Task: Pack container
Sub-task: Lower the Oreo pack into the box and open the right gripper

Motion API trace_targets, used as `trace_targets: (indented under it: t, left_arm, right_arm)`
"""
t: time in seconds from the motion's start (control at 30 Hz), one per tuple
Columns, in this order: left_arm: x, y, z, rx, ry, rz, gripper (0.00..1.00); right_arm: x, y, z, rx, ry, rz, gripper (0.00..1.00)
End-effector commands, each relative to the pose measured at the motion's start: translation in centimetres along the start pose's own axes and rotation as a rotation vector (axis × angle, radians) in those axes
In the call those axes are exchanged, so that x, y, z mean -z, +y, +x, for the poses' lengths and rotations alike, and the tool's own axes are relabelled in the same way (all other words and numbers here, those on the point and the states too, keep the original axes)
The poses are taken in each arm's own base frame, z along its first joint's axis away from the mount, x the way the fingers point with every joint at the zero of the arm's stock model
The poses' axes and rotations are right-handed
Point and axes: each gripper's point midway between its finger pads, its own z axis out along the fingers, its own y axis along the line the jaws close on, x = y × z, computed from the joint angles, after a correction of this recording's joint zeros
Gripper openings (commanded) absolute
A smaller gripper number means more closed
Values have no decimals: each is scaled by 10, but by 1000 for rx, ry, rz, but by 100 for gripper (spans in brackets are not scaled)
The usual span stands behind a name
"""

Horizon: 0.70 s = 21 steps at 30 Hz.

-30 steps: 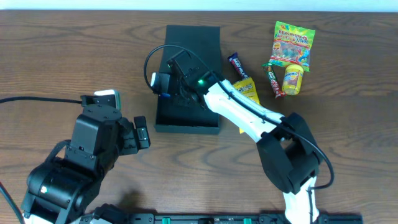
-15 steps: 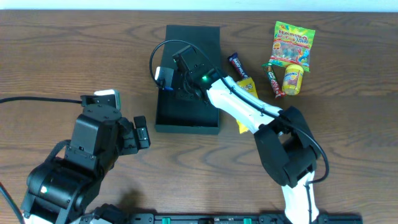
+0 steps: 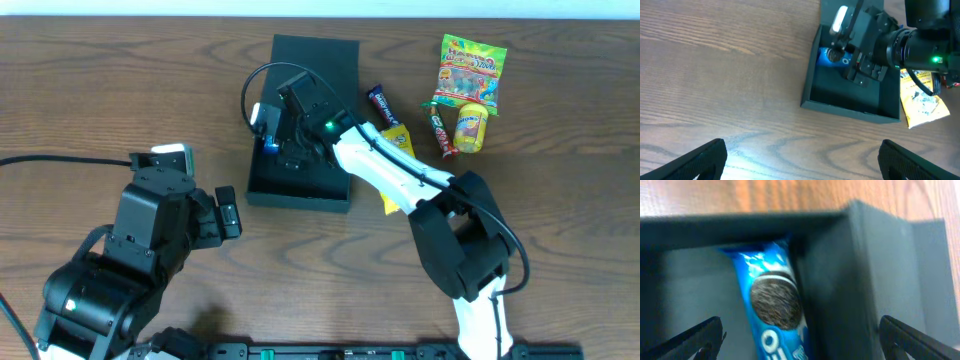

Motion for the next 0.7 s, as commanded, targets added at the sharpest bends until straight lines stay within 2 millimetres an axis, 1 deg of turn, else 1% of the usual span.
trace_targets:
  t: [0.0,0.1,0.17,0.2,0.23,0.27,0.3,0.37,0.4,0.43,0.47,0.57,0.67]
  left_arm:
    - [1,0,0,4,-1,2,98]
    - [1,0,0,4,-1,2,98]
    - [1,0,0,4,-1,2,98]
    - [1,0,0,4,-1,2,97]
    - [1,0,0,5,-1,2,98]
    - [1,0,0,4,-1,2,98]
    - [1,0,0,4,-1,2,98]
    - [1,0,0,4,-1,3,98]
    - [1,0,0,5,-1,3,98]
    - [1,0,0,5,-1,3,98]
    - [1,0,0,5,-1,3,97]
    - [1,-2,1,4,5,15,98]
    - [1,-3,2,5,9,23,98]
  right_arm:
    - [11,-20,7,-79,61,112,100]
    - [28,-20,-3,-91,37,114,99]
    - [37,-13,-11,-133,11,83,80]
    - [38,-5,-13,-143,-2,42,64]
    - [39,4,-15,-150,-15,-6,52]
    - [39,14,-17,-152,-27,-62,36]
    - [38,27,-18,-154,-40,-131,26]
    - [33,45,-18,-161,-52,-223,14]
    - [30,50,-16,-175,-50,-247,7]
    - [26,54,-16,-192,-49,-266,2]
    - [23,58,-14,-203,-46,-286,1]
    - [10,74,-12,-213,-48,-356,1]
    - [1,82,-12,-230,-61,-391,1]
